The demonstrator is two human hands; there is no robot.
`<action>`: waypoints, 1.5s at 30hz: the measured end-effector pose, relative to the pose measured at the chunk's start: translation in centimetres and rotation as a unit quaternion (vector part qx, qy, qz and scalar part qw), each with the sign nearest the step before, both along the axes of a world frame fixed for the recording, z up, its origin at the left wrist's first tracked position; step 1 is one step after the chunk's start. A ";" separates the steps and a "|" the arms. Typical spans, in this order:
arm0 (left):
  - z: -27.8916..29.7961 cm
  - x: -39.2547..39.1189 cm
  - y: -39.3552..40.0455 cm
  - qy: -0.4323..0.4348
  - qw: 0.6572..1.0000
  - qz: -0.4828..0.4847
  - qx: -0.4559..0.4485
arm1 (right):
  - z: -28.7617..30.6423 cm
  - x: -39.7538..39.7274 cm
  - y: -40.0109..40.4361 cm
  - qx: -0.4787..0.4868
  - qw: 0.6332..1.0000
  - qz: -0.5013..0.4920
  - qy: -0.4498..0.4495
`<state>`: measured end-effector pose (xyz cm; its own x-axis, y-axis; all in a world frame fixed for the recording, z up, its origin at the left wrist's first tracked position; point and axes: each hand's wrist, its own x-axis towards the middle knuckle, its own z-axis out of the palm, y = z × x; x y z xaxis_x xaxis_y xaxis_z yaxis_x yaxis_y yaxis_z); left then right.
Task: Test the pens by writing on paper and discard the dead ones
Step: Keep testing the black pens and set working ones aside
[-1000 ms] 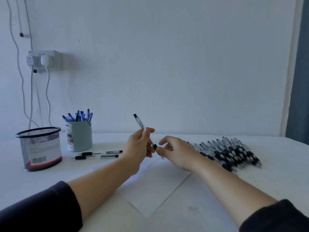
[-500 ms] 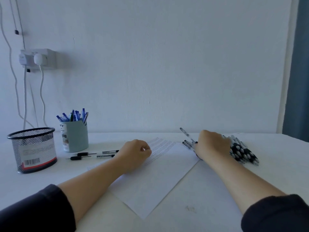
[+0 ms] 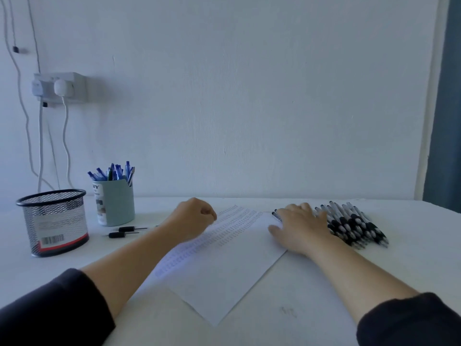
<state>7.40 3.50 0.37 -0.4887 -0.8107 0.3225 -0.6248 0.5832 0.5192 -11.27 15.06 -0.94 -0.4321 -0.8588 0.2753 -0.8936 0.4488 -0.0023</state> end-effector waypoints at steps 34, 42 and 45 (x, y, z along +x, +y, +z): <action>-0.9 3.1 -2.4 -0.119 0.926 0.195 -0.300 | -0.2 3.7 -1.3 0.100 0.968 0.137 -0.184; -0.8 3.4 -2.1 -0.133 0.921 0.164 -0.327 | -0.1 4.1 -1.1 0.109 0.967 0.139 -0.183; -0.8 3.5 -2.1 -0.128 0.923 0.169 -0.321 | -0.1 4.1 -1.2 0.110 0.967 0.142 -0.179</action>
<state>10.86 1.38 -0.41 -0.3689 -0.6125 0.6991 -0.8818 0.4685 -0.0548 -7.15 13.86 -1.03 -0.2042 -0.9775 -0.0520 -0.9404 0.2107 -0.2670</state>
